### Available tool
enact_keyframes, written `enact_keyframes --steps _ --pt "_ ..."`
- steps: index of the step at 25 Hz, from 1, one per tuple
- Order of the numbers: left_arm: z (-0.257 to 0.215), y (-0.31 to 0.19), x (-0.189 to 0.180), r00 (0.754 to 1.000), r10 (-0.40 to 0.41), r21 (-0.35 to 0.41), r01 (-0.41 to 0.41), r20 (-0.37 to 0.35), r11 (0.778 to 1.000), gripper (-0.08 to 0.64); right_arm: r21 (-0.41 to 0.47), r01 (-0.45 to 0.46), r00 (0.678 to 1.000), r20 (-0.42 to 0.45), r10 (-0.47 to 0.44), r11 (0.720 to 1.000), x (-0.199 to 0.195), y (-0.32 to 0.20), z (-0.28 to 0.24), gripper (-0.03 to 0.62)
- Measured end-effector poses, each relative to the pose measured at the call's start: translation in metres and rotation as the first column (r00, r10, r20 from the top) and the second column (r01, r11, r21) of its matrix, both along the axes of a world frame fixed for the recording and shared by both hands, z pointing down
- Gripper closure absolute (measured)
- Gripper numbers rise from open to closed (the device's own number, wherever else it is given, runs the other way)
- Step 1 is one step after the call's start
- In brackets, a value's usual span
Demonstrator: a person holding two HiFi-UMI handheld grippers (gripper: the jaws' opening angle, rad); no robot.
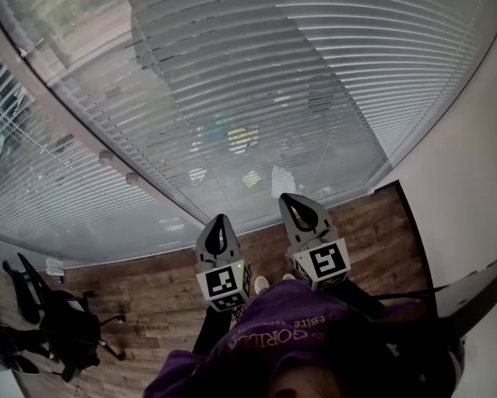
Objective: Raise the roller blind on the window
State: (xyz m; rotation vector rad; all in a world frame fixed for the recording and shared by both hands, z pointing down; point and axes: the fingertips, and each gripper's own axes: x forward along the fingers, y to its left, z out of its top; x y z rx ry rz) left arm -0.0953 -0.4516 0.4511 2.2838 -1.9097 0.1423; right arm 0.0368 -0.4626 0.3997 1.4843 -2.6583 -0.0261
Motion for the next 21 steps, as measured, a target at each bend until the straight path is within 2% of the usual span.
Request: enact_keyframes --steps 13,21 --pt "0.0 -0.002 0.01 0.998 0.033 0.008 -0.033 0.052 0.999 0.559 -0.015 -0.021 1.0 -0.021 0.021 1.0 0.008 -0.003 0.003 0.594" --pt "0.001 0.003 0.012 0.998 0.04 -0.012 -0.039 0.051 0.999 0.558 -0.016 -0.014 1.0 -0.017 0.014 1.0 0.005 0.001 0.005 0.594"
